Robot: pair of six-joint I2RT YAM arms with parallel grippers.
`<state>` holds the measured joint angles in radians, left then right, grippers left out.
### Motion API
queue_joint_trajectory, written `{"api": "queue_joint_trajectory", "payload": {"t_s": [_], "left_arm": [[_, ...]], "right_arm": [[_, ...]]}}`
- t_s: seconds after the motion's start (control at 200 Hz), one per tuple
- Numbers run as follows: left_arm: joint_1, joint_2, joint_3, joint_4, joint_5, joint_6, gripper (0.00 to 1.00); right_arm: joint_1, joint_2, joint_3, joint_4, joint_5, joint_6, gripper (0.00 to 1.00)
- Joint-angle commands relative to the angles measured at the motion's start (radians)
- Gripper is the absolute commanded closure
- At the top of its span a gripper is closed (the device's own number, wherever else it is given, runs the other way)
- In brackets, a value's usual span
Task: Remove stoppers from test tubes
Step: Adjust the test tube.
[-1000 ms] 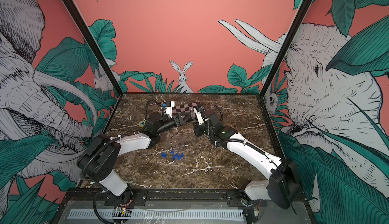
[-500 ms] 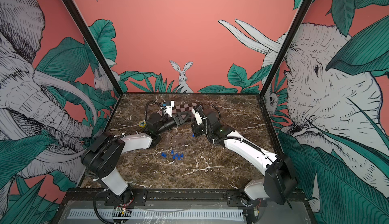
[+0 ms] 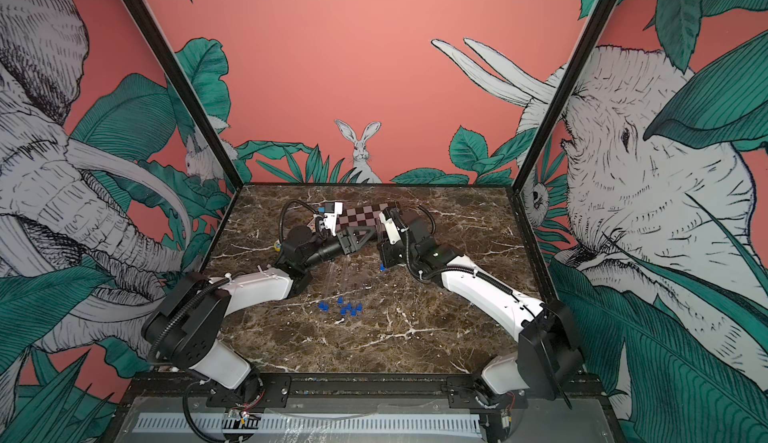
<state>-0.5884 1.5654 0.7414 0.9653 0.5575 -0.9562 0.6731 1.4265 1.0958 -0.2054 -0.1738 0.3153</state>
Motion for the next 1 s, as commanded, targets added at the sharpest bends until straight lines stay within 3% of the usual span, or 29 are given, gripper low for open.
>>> {"api": "queue_joint_trajectory", "payload": {"t_s": [0.0, 0.42, 0.535, 0.755, 0.995], "left_arm": [[-0.016, -0.037, 0.019, -0.073, 0.015, 0.066, 0.35], [-0.017, 0.036, 0.088, -0.079, -0.01, 0.091, 0.43], [-0.017, 0.059, 0.097, -0.067, 0.002, 0.076, 0.52], [-0.017, 0.067, 0.091, -0.046, 0.006, 0.057, 0.81], [-0.016, 0.056, 0.1, -0.048, -0.011, 0.042, 0.96]], "right_arm": [[-0.005, 0.014, 0.038, 0.014, -0.051, 0.012, 0.86], [-0.003, 0.029, 0.055, 0.016, -0.184, 0.006, 0.85], [-0.003, 0.026, 0.047, 0.016, -0.187, 0.001, 0.85], [-0.004, 0.0, 0.018, 0.047, -0.184, 0.006, 0.83], [-0.01, -0.045, -0.01, 0.075, -0.17, 0.032, 0.73]]}}
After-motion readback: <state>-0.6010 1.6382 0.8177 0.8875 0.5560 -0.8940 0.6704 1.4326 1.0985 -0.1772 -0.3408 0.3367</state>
